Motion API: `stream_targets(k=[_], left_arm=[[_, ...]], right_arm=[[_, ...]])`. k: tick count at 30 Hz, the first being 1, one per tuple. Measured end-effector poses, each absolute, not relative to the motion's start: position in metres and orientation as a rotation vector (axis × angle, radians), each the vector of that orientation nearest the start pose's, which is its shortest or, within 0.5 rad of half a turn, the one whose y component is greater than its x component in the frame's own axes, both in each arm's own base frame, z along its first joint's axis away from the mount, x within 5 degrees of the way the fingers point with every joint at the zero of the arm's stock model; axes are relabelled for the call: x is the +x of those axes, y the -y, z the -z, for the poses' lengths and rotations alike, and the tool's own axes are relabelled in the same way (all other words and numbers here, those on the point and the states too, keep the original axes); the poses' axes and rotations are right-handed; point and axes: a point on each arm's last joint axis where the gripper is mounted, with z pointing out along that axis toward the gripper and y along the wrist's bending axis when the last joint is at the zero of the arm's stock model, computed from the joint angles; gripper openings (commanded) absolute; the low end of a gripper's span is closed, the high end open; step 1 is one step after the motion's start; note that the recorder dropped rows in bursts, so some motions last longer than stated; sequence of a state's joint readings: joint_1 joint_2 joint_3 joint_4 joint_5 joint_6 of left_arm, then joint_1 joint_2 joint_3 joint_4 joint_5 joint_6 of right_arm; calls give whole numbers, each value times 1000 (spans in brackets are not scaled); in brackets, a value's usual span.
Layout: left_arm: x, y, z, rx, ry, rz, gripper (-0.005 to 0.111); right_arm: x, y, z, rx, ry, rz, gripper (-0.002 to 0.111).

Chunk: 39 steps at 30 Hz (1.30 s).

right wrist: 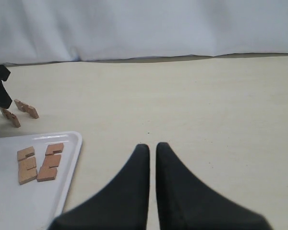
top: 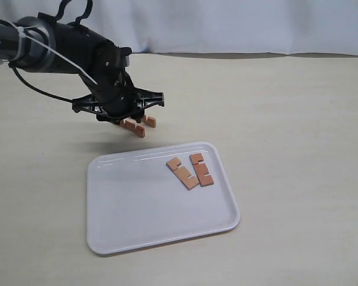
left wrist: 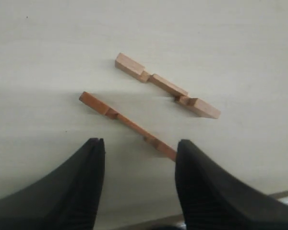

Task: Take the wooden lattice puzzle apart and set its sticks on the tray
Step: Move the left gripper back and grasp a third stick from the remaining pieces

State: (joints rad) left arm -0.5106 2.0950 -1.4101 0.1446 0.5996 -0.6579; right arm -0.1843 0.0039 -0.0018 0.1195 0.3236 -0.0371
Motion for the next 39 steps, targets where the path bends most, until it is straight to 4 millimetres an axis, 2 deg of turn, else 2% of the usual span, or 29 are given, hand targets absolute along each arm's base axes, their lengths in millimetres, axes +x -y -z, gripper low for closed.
stream_targets(k=[7, 20, 34, 39], left_arm=[[379, 204, -128, -111, -2779, 174, 45], [382, 202, -125, -130, -2750, 135, 45], [384, 202, -126, -245, -2718, 170, 45], [384, 202, -118, -268, -2733, 158, 45]], right_arm=[[54, 7, -185, 208, -1795, 43, 5], [54, 7, -185, 208, -1795, 43, 5], [54, 7, -185, 208, -1795, 43, 5], [54, 7, -185, 208, -1795, 43, 5]])
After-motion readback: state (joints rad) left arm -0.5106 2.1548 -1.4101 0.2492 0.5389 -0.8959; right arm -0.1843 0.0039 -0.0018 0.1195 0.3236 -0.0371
